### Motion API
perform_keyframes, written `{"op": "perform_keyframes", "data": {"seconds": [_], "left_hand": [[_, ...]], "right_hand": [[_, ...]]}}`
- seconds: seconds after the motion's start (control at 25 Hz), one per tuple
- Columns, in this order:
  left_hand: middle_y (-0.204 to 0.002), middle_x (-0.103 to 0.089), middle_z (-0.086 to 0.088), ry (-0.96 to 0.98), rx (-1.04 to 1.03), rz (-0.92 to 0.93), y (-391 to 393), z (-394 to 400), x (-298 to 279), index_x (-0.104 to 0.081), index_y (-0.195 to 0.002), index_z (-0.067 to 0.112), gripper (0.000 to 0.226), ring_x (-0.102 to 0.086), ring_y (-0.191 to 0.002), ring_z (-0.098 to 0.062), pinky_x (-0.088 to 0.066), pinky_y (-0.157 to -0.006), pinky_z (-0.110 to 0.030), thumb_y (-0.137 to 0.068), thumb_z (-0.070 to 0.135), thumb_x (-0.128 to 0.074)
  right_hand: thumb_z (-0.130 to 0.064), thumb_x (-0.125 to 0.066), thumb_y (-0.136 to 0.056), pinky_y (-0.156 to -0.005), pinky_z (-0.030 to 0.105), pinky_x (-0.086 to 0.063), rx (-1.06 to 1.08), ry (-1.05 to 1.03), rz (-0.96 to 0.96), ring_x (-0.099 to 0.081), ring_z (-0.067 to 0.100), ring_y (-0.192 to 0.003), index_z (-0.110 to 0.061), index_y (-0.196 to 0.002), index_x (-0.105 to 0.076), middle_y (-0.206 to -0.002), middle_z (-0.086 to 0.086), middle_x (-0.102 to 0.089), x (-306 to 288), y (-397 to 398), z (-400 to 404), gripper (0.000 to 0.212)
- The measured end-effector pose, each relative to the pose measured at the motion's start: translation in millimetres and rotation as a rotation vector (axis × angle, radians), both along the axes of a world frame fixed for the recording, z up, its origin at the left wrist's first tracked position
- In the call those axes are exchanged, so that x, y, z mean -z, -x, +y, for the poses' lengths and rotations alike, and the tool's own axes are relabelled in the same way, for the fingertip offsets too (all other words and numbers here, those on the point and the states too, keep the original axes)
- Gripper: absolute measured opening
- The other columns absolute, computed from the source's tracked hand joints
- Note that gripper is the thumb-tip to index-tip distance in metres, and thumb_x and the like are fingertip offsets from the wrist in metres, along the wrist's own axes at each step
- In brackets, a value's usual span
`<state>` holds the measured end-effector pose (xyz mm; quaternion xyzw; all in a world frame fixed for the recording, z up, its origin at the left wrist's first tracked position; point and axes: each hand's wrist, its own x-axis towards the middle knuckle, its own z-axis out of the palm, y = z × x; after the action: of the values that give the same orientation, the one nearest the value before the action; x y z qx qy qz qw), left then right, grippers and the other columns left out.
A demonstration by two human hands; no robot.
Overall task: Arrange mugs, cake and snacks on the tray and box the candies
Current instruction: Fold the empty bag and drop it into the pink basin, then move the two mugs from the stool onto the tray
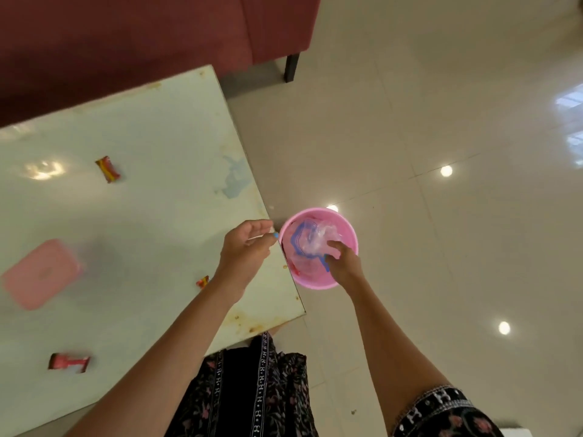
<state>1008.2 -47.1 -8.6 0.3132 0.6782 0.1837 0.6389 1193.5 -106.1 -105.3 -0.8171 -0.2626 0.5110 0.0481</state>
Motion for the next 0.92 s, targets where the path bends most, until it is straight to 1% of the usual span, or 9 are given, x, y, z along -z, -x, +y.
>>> {"op": "perform_keyframes", "data": {"seconds": [0.08,0.12,0.16,0.24,0.32,0.44,0.52,0.72,0.92], "left_hand": [[-0.106,-0.064,0.001,-0.028,-0.019,0.054,7.6,1.7,-9.6,-0.063,-0.104,0.015,0.020,-0.060,-0.093,-0.013,-0.050,-0.096,-0.040,-0.085,0.010,-0.060],[-0.111,-0.064,-0.001,-0.039,-0.021,0.085,11.4,2.3,-16.5,-0.061,-0.108,0.015,0.022,-0.060,-0.096,-0.015,-0.048,-0.097,-0.038,-0.086,0.012,-0.059],[-0.119,-0.063,-0.003,-0.047,-0.018,0.117,15.7,1.7,-24.1,-0.059,-0.113,0.015,0.026,-0.059,-0.101,-0.016,-0.047,-0.097,-0.035,-0.088,0.014,-0.057],[-0.135,-0.054,-0.006,-0.069,-0.021,0.168,27.2,0.1,-46.6,-0.049,-0.127,0.014,0.035,-0.053,-0.117,-0.020,-0.040,-0.101,-0.031,-0.092,0.020,-0.051],[-0.147,-0.040,-0.006,-0.089,-0.035,0.203,40.4,-1.7,-73.5,-0.036,-0.138,0.015,0.046,-0.041,-0.132,-0.022,-0.032,-0.110,-0.032,-0.095,0.028,-0.046],[-0.154,-0.027,-0.003,-0.133,-0.101,0.225,74.2,-5.3,-118.0,-0.028,-0.144,0.017,0.052,-0.026,-0.141,-0.019,-0.020,-0.115,-0.032,-0.097,0.037,-0.037],[-0.157,-0.021,-0.002,-0.168,-0.178,0.207,101.2,-8.0,-144.6,-0.027,-0.144,0.017,0.053,-0.020,-0.144,-0.018,-0.015,-0.117,-0.033,-0.097,0.040,-0.032],[-0.155,-0.024,-0.004,-0.268,-0.461,0.167,183.9,-32.2,-200.1,-0.013,-0.147,0.020,0.058,-0.027,-0.141,-0.025,-0.021,-0.113,-0.036,-0.097,0.042,-0.031],[-0.154,-0.029,-0.003,-0.360,-0.643,0.256,285.3,-91.6,-233.9,-0.026,-0.144,0.020,0.052,-0.031,-0.139,-0.023,-0.023,-0.113,-0.036,-0.097,0.042,-0.030]], "right_hand": [[-0.014,-0.048,-0.095,-0.079,0.017,-0.040,0.057,-0.117,-0.038,-0.058,0.030,-0.107,-0.015,-0.132,-0.052,-0.126,0.014,-0.061,-32.6,11.5,14.3,0.037],[-0.016,-0.048,-0.096,-0.070,0.013,-0.036,0.065,-0.190,-0.053,-0.060,0.028,-0.102,-0.013,-0.130,-0.053,-0.122,0.014,-0.063,-51.0,19.9,21.8,0.034],[-0.017,-0.047,-0.096,-0.067,0.012,-0.034,0.070,-0.257,-0.059,-0.060,0.027,-0.098,-0.013,-0.128,-0.054,-0.119,0.013,-0.065,-70.7,30.1,28.3,0.032],[-0.022,-0.046,-0.097,-0.077,0.019,-0.038,0.081,-0.355,-0.020,-0.060,0.027,-0.103,-0.015,-0.128,-0.054,-0.118,0.012,-0.065,-114.3,56.0,40.3,0.032],[-0.026,-0.044,-0.098,-0.087,0.025,-0.041,0.073,-0.423,0.044,-0.058,0.028,-0.112,-0.015,-0.131,-0.050,-0.122,0.011,-0.063,-154.6,83.9,47.8,0.035],[-0.028,-0.044,-0.098,-0.100,0.030,-0.040,-0.009,-0.537,0.079,-0.053,0.025,-0.123,-0.014,-0.132,-0.049,-0.132,0.007,-0.058,-209.9,129.7,53.5,0.038],[-0.028,-0.045,-0.098,-0.103,0.032,-0.039,-0.074,-0.604,0.082,-0.052,0.024,-0.124,-0.014,-0.131,-0.051,-0.133,0.007,-0.058,-238.6,159.8,55.4,0.037],[-0.030,-0.045,-0.097,-0.107,0.032,-0.037,-0.295,-0.739,0.137,-0.049,0.022,-0.127,-0.011,-0.131,-0.050,-0.135,0.006,-0.055,-296.9,251.0,43.6,0.039],[-0.033,-0.045,-0.097,-0.106,0.032,-0.036,-0.457,-0.823,0.232,-0.049,0.020,-0.127,-0.013,-0.131,-0.050,-0.135,0.005,-0.055,-334.4,360.5,6.9,0.040]]}}
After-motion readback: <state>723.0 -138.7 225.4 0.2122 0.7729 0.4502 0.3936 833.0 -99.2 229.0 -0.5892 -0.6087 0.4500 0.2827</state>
